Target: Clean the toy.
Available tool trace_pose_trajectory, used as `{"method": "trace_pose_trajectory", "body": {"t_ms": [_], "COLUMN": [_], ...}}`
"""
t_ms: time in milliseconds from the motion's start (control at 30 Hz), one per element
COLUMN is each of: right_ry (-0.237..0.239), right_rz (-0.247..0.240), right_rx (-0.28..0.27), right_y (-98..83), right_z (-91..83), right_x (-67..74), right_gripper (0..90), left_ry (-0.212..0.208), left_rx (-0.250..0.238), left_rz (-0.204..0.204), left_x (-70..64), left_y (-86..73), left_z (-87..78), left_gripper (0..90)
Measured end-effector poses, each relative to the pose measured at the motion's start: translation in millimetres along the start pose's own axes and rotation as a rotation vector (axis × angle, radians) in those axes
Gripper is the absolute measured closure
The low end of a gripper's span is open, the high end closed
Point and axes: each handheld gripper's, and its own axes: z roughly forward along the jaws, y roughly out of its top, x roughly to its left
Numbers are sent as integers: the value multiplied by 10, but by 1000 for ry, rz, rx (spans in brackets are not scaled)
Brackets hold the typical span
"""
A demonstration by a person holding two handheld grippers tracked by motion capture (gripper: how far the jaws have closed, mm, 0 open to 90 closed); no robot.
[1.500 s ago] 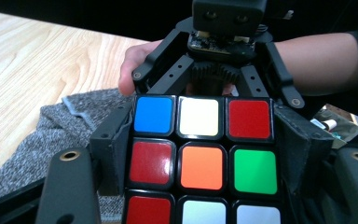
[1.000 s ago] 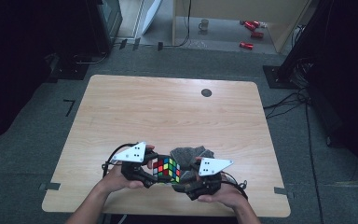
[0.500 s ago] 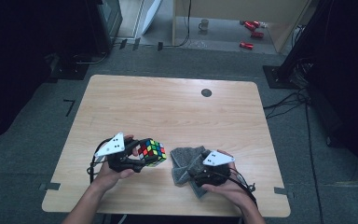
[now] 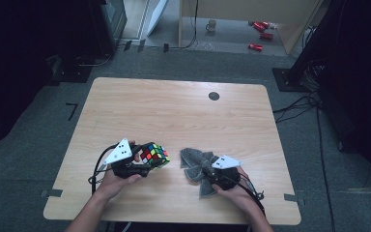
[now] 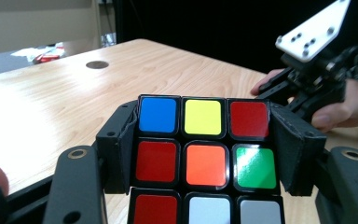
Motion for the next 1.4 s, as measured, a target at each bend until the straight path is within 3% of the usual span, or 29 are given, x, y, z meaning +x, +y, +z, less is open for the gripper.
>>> {"method": "trace_pose_trajectory", "body": {"t_ms": [200, 433, 567, 700, 800, 867, 1000, 1067, 1133, 1167, 1233, 1300, 1400], "right_ry": [19, 49, 132, 220, 278, 307, 292, 318, 394, 407, 404, 405, 353], "right_rz": [48, 64, 85, 92, 99, 109, 150, 156, 153, 143, 127, 146, 179], "right_rx": [-92, -265, -374, -441, -431, -389, -323, -337, -382, -392, -392, -379, -325], "right_y": [102, 317, 416, 517, 544, 512, 400, 415, 477, 497, 522, 486, 403], "right_z": [-84, -326, -475, -560, -525, -435, -263, -290, -372, -393, -409, -365, -266], "right_x": [-46, 74, 139, 223, 272, 270, 218, 216, 264, 288, 331, 290, 225], "right_gripper": [739, 740, 739, 738, 738, 739, 739, 739, 739, 739, 739, 739, 739], "left_ry": [-3, -65, -98, -151, -179, -187, -175, -166, -172, -177, -176, -166, -162], "left_rx": [22, 38, 57, 65, 59, 47, 43, 51, 61, 63, 60, 54, 47], "left_rz": [13, 50, 81, 110, 124, 132, 130, 132, 147, 155, 165, 166, 156], "left_x": [-36, -147, -223, -317, -385, -402, -372, -359, -389, -409, -433, -427, -407], "left_y": [4, 28, 38, 59, 84, 105, 109, 92, 82, 84, 100, 108, 109], "left_z": [91, 204, 279, 343, 368, 360, 327, 337, 362, 370, 366, 348, 331], "left_gripper": [352, 352, 352, 351, 351, 351, 352, 352, 352, 352, 352, 352, 352]}}
